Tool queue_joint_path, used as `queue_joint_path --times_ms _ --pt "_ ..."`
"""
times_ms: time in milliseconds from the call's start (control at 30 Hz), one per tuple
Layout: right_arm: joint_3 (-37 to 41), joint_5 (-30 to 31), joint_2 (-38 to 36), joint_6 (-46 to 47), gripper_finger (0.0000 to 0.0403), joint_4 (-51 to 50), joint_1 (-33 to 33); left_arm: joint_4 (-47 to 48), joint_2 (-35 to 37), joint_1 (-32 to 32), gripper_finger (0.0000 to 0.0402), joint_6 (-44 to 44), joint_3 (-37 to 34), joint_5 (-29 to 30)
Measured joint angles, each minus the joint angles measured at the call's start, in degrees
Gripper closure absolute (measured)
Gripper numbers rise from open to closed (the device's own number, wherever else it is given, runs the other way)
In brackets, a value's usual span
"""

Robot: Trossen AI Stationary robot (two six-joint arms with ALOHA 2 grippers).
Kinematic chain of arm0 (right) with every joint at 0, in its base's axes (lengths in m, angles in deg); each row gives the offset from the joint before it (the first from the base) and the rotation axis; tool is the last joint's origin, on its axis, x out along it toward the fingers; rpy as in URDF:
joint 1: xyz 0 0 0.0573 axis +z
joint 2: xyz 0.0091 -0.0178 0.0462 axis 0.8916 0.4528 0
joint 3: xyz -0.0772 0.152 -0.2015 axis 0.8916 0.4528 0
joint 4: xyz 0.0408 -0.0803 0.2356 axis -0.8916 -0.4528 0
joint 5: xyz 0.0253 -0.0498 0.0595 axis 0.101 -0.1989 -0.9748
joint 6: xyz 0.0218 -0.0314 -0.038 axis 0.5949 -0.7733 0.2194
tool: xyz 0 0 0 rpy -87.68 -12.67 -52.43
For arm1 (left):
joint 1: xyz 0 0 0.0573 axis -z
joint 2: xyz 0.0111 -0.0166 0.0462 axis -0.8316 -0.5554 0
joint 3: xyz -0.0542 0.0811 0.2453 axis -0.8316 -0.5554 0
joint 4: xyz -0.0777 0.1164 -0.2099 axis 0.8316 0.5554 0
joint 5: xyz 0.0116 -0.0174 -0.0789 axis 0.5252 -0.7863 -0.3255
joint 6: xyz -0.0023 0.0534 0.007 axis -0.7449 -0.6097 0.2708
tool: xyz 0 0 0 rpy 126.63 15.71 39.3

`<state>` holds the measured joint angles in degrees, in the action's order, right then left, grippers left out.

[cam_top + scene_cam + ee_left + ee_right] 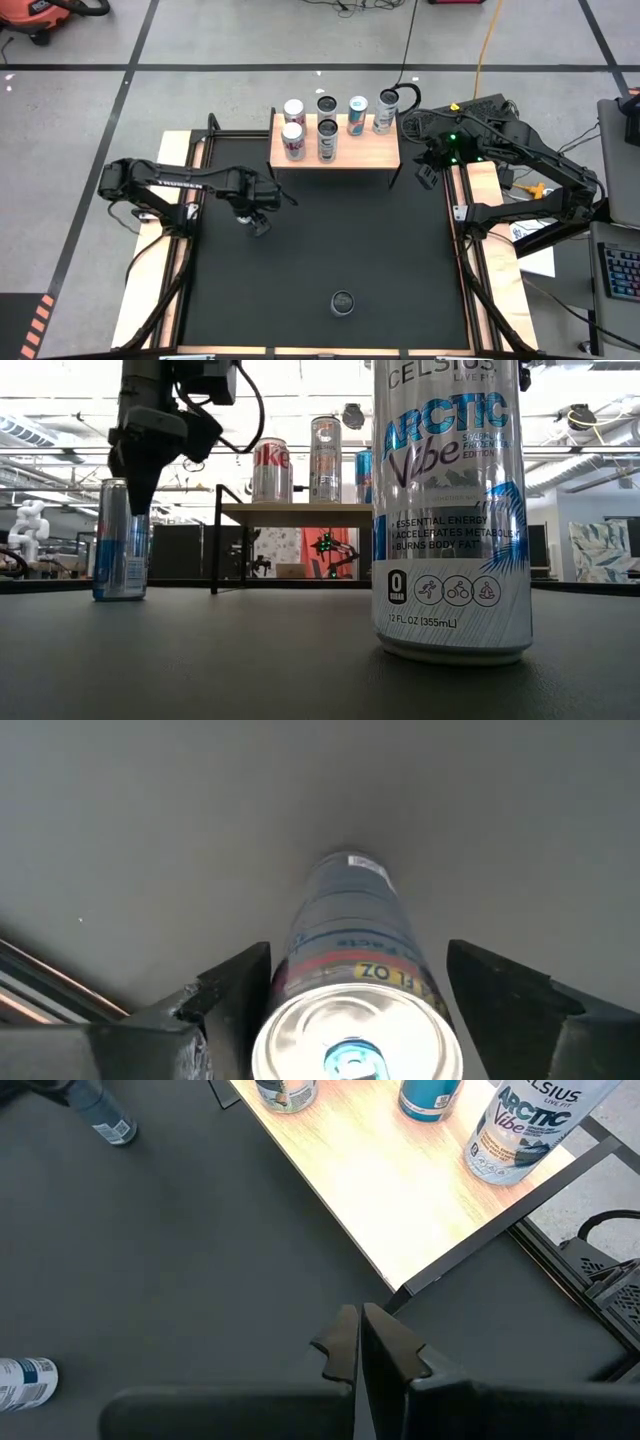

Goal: Place canned beverage on shelf
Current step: Put the blue soda can aligned with the other blue soda can on the shelf

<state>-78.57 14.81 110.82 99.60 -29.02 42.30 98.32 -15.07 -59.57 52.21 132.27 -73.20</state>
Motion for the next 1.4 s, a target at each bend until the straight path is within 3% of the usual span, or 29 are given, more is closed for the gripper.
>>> queue_joint_path --times_ms 467,700,867,1133,1400 --pt "0.0 0.0 0.0 0.0 0.0403 0.0 0.0 -0.5 0.0 0.1 0.0119 -0.2 -1.7 -0.1" --pt "0.0 0.0 0.0 0.0 0.0403 0.0 0.0 -0.4 0.0 0.1 0.0185 -0.6 -1.7 -0.1" --pt "0.0 0.0 0.0 0.0 0.0403 0.4 0.0 -0.4 0.0 0.0 0.0187 -1.2 -1.7 -1.1" --pt "0.0 0.0 0.0 0.0 0.0403 1.4 0.0 -1.6 0.0 0.0 0.0187 -1.3 0.4 -7.6" --pt "0.0 0.0 0.2 0.9 0.0403 1.3 0.0 -3.6 0.0 0.0 0.0183 -1.3 1.6 -8.3"
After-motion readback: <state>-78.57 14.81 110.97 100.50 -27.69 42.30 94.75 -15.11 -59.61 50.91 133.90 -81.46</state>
